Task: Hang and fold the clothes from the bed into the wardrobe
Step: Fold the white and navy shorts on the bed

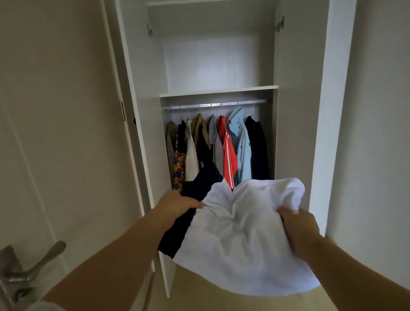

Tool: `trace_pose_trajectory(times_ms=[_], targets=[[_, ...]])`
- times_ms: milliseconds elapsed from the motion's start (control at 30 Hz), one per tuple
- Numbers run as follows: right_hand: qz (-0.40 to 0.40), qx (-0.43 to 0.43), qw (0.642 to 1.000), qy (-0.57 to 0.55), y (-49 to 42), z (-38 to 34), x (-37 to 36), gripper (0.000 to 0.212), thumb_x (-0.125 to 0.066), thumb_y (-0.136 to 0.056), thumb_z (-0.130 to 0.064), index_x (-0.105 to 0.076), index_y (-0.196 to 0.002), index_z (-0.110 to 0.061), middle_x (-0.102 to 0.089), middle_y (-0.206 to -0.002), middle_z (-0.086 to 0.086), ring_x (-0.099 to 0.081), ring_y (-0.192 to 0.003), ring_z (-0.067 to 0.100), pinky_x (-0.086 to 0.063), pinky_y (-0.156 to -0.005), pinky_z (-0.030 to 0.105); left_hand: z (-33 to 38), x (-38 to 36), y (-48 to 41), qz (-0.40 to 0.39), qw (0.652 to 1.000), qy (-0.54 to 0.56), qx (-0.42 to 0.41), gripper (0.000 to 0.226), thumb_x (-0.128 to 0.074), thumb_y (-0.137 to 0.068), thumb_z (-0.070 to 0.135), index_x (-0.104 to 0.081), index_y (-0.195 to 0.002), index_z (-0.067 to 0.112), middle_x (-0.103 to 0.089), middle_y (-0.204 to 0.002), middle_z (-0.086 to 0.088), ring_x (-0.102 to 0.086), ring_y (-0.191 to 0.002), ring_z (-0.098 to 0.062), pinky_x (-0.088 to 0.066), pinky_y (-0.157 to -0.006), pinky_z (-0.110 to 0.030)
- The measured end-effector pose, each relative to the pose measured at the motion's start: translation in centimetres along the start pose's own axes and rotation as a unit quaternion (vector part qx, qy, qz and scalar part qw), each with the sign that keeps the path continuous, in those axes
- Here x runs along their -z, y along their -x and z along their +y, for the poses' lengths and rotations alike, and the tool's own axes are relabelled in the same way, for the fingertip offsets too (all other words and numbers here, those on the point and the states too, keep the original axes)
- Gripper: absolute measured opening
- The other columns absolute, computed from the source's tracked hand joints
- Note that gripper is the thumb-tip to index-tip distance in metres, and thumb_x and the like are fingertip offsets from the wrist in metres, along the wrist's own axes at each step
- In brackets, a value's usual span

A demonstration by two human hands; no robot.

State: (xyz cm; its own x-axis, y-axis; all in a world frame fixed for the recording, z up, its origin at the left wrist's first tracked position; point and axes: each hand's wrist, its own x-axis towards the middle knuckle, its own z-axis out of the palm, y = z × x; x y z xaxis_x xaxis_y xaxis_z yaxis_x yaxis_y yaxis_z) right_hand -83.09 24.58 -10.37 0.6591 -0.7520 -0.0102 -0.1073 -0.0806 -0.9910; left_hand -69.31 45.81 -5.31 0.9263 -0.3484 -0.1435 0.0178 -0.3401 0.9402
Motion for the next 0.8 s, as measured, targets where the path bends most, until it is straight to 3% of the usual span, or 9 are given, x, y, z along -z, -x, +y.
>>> trace_pose_trajectory(times_ms=[100,300,467,567,800], targets=[[-0.011,0.014,1.0,-0.01,-4.5,-1.3,-2.9,0.013,-0.052,-0.09,-0.023,-0.058,-0.095,-0.012,-0.062,-0.087,0.008,-0.056,-0.084,0.03,-0.043,-0.083,0.04,0.9,1.2,-5.8,-0.001,1.0,0.023,-0.014,0.064,-0.082,-0.065,0.015,-0.056,-0.123,0.003,-0.063,-0.106,-0.009,-0.06,-0.092,-0.024,-0.049,-0.071,-0.028],[0.0,0.042,0.999,-0.026,-16.1,-5.9,-10.1,0.007,-0.056,-0.089,-0.02,-0.057,-0.086,-0.014,-0.062,-0.093,0.014,-0.057,-0.089,0.034,-0.045,-0.084,0.041,3.8,4.5,-18.8,-0.002,0.997,0.06,-0.039,0.046,-0.079,-0.068,0.015,-0.061,-0.11,0.006,-0.065,-0.095,-0.009,-0.062,-0.085,-0.025,-0.048,-0.061,-0.028],[-0.004,0.045,0.998,-0.05,-25.7,-9.5,-16.2,0.029,-0.06,-0.088,-0.027,-0.061,-0.11,-0.009,-0.064,-0.101,0.014,-0.058,-0.097,0.036,-0.046,-0.094,0.05,7.1,7.9,-29.1,0.01,0.993,0.088,-0.079,0.032,-0.079,-0.068,0.018,-0.063,-0.095,0.015,-0.067,-0.092,-0.006,-0.063,-0.082,-0.021,-0.047,-0.058,-0.025],[0.008,0.058,0.996,-0.061,-30.1,-11.2,-18.8,0.031,-0.06,-0.088,-0.031,-0.059,-0.113,-0.011,-0.062,-0.102,0.013,-0.057,-0.098,0.037,-0.045,-0.095,0.052,9.3,9.1,-34.1,0.008,0.991,0.105,-0.086,0.032,-0.081,-0.067,0.02,-0.063,-0.094,0.016,-0.067,-0.093,-0.006,-0.064,-0.082,-0.021,-0.048,-0.057,-0.024],[0.002,0.137,0.988,-0.074,-39.7,-16.2,-23.0,0.017,-0.056,-0.092,-0.029,-0.057,-0.102,-0.016,-0.059,-0.092,0.008,-0.055,-0.09,0.029,-0.043,-0.083,0.038,14.5,10.5,-44.1,0.038,0.982,0.151,-0.111,0.038,-0.08,-0.068,0.021,-0.061,-0.1,0.013,-0.067,-0.089,-0.007,-0.065,-0.077,-0.022,-0.049,-0.051,-0.023]])
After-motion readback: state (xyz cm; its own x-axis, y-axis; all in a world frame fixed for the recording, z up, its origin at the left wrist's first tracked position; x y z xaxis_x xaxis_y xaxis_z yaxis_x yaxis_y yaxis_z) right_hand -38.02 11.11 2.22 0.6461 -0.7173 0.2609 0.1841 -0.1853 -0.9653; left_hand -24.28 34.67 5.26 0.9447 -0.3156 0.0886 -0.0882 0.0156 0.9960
